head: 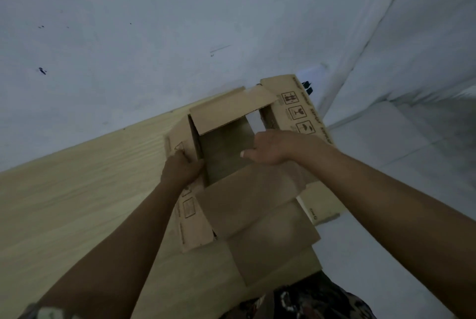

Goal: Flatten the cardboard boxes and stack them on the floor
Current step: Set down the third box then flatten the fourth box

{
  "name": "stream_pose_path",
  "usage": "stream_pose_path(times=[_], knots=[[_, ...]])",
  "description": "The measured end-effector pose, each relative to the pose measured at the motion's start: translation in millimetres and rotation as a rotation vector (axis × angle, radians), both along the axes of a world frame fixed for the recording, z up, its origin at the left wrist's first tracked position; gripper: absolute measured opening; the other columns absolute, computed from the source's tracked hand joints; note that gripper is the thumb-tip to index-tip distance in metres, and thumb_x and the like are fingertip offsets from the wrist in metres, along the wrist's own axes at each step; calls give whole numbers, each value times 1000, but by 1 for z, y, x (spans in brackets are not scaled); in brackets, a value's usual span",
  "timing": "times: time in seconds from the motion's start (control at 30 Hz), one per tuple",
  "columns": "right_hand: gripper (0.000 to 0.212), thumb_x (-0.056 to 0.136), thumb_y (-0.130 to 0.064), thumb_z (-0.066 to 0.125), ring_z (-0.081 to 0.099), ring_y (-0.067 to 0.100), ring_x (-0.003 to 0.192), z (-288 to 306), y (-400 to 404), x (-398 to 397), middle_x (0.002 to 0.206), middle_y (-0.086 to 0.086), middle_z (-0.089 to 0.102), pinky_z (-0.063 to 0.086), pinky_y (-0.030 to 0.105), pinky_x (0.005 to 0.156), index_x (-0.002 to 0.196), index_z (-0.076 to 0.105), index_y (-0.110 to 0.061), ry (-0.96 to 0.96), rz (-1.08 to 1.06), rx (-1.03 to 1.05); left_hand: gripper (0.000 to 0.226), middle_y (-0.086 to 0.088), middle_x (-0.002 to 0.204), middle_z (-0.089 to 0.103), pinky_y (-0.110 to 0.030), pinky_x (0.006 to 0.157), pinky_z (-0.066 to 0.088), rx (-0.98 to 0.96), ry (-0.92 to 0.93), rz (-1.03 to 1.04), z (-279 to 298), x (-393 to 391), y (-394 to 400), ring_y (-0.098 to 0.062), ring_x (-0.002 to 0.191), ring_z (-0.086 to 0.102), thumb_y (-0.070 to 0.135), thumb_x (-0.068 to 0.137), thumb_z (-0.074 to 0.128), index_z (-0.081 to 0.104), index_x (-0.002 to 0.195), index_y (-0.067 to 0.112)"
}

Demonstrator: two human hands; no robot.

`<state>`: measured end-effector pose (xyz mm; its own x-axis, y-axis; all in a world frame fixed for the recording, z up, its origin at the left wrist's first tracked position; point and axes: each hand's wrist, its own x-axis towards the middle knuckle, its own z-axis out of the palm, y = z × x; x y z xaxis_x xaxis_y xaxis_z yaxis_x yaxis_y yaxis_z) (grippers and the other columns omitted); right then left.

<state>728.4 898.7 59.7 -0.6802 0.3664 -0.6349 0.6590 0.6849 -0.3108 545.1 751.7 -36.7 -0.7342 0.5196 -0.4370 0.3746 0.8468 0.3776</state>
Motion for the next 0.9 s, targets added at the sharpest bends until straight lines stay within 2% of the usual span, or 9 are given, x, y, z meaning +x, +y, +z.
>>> stream_pose_path(times=[0.07, 0.17, 0.3, 0.43, 0.53, 0.63, 0.7, 0.77, 0.9], knots=[[58, 96, -64, 45, 58, 15, 80, 10, -3, 10, 105, 6, 66, 49, 33, 82, 99, 69, -12, -73, -13, -93, 83, -17, 134, 48, -45, 82, 53, 53, 260, -102, 4, 3, -6, -38, 111, 56, 59, 76, 69, 41, 138, 11], [60, 86, -74, 50, 67, 21, 101, 18, -17, 27, 113, 2, 71, 53, 37, 92, 104, 74, -22, -211, 14, -188, 49, -15, 113, 53, -41, 77, 48, 313, 648, -442, 9, 8, -11, -32, 98, 54, 36, 77, 76, 55, 114, 10], [83, 81, -83, 46, 48, 25, 132, 11, -39, 40, 146, 1, 51, 41, 45, 108, 140, 56, -25, -295, 71, -214, 32, -14, 107, 61, -38, 71, 53, 488, 645, -894, 8, 9, 2, -28, 91, 60, 22, 81, 74, 64, 108, 8], [90, 83, -85, 40, 36, 26, 143, -5, -58, 52, 157, 2, 38, 33, 44, 112, 150, 44, -25, -297, 110, -243, 60, -17, 147, 45, -53, 103, 41, 389, 706, -907, 7, 5, 30, -35, 133, 44, 29, 88, 67, 48, 142, 11], [95, 78, -91, 38, 33, 24, 146, -27, -73, 63, 161, -3, 31, 30, 41, 112, 154, 35, -34, -226, 55, -197, 74, -17, 159, 25, -56, 116, 24, 359, 762, -816, 10, 4, 51, -34, 147, 22, 33, 88, 66, 33, 151, 14], [87, 77, -92, 34, 53, 24, 127, -54, -82, 73, 142, 1, 55, 38, 39, 102, 139, 56, -35, -80, 49, -42, 84, -17, 162, 17, -57, 118, 15, 329, 797, -748, 11, -5, 71, -34, 150, 13, 33, 84, 68, 27, 153, 13], [79, 78, -92, 33, 63, 19, 93, -71, -83, 78, 96, -2, 69, 45, 34, 84, 110, 72, -30, 70, 69, 116, 86, -18, 162, 15, -60, 117, 13, 277, 820, -732, 8, -16, 83, -35, 150, 11, 38, 84, 68, 23, 153, 12], [77, 79, -92, 33, 56, 15, 63, -87, -82, 81, 61, -6, 56, 43, 28, 65, 78, 72, -25, 213, 70, 261, 91, -17, 162, 12, -63, 116, 11, 188, 795, -718, 3, -27, 95, -35, 150, 7, 45, 85, 66, 17, 154, 9], [88, 77, -95, 26, 41, 14, 43, -114, -82, 80, 42, -7, 35, 36, 23, 50, 52, 64, -19, 377, 18, 466, 91, -15, 159, 19, -68, 111, 13, 86, 698, -686, -9, -47, 114, -33, 148, 16, 46, 85, 65, 19, 152, 6]])
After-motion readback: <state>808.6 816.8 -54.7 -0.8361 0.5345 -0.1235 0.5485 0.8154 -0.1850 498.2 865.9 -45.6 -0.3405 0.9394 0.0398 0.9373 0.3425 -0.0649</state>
